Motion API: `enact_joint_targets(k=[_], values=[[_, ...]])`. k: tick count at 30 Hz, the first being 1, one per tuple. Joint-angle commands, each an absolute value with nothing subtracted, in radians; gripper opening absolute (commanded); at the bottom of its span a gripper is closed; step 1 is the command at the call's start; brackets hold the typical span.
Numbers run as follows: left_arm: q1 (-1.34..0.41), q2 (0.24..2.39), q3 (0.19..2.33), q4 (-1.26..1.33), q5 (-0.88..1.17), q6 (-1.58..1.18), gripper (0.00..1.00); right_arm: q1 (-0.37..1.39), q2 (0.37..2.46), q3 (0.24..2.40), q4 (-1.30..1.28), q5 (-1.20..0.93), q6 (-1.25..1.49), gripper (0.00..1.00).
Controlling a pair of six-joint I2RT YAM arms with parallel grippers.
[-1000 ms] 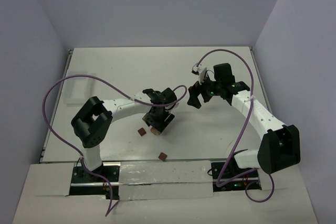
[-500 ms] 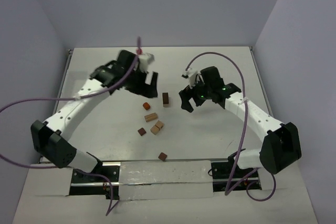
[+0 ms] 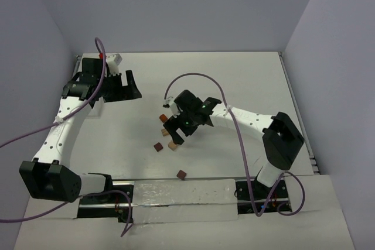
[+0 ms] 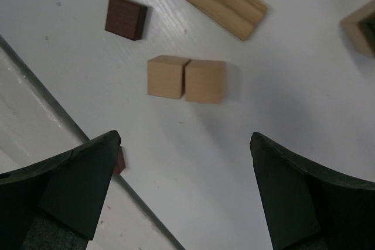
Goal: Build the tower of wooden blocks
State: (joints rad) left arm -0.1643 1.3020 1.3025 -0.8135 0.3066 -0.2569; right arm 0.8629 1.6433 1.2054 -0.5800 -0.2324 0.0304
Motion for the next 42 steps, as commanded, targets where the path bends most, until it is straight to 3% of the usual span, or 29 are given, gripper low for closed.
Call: enact_joint_targets(k=[1, 13, 42], values=[[-0.136, 1.233, 1.283, -0.759, 0.348, -0.268, 0.99, 0.908, 1.716, 1.315, -0.631, -0.172, 0.097, 1.00], [-0.132, 1.255, 1.296, -0.747, 0.390, -0.276, 0.99, 0.945, 1.842, 1.398, -0.668, -0.077, 0.069, 1.00], [-0.130, 1.260, 1.293, -0.744, 0.428, -0.279, 0.99, 0.972, 1.947, 1.456, -0.680, -0.120, 0.081, 1.00]])
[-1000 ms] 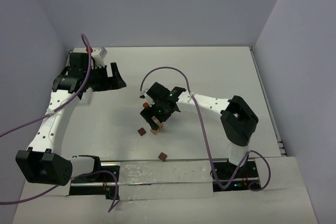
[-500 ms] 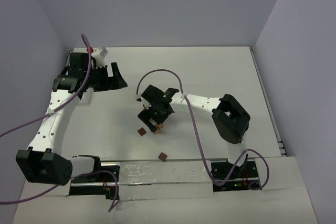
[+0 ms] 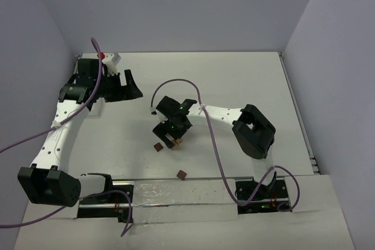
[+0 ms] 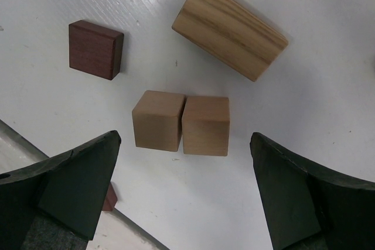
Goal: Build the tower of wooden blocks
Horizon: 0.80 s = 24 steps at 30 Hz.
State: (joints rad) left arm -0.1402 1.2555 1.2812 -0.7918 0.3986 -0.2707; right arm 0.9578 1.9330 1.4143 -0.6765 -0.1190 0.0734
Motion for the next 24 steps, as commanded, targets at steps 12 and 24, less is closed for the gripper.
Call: enact_joint_targets(k=[12, 24], values=[[-0.130, 1.259, 1.290, -0.741, 0.434, -0.281, 0.99, 0.973, 1.983, 1.466, -0.675, -0.108, 0.101, 1.00], [-0.130, 1.264, 1.287, -0.739, 0.430, -0.276, 0.99, 0.971, 1.983, 1.451, -0.652, -0.123, 0.088, 0.91]])
